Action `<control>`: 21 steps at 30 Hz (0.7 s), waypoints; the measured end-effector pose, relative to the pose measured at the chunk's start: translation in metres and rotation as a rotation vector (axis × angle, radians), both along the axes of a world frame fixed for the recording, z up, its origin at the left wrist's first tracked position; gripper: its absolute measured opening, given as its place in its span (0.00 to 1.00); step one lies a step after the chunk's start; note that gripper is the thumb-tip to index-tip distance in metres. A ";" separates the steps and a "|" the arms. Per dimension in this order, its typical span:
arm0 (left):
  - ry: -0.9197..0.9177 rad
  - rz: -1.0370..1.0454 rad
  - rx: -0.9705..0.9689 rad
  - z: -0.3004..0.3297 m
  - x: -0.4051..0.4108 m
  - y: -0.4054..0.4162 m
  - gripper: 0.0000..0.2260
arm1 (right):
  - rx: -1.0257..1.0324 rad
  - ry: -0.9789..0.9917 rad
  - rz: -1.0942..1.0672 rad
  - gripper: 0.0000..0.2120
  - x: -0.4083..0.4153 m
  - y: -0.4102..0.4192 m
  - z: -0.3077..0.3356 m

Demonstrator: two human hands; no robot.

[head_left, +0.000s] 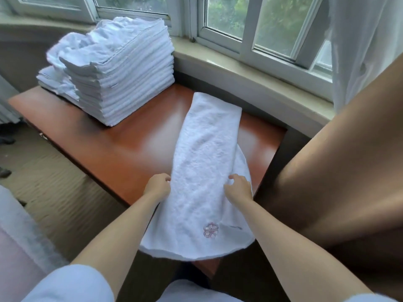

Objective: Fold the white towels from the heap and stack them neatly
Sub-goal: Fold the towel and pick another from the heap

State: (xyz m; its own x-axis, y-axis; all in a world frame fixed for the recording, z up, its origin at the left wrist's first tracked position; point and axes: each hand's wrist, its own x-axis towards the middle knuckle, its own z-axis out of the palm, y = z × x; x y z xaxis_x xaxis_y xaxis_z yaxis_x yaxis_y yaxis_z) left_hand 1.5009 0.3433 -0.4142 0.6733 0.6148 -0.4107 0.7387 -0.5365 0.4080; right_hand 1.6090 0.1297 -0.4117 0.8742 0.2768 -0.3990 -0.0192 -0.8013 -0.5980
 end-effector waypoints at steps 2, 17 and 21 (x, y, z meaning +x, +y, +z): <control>-0.121 0.108 -0.122 -0.002 0.027 0.012 0.13 | 0.027 0.062 -0.094 0.21 0.017 0.016 -0.005; -0.396 0.624 -0.683 -0.016 0.232 0.073 0.09 | 0.445 0.060 -0.669 0.14 0.158 0.109 -0.023; -0.464 0.582 -0.594 -0.020 0.277 0.091 0.09 | 0.520 0.094 -0.456 0.20 0.202 0.131 -0.027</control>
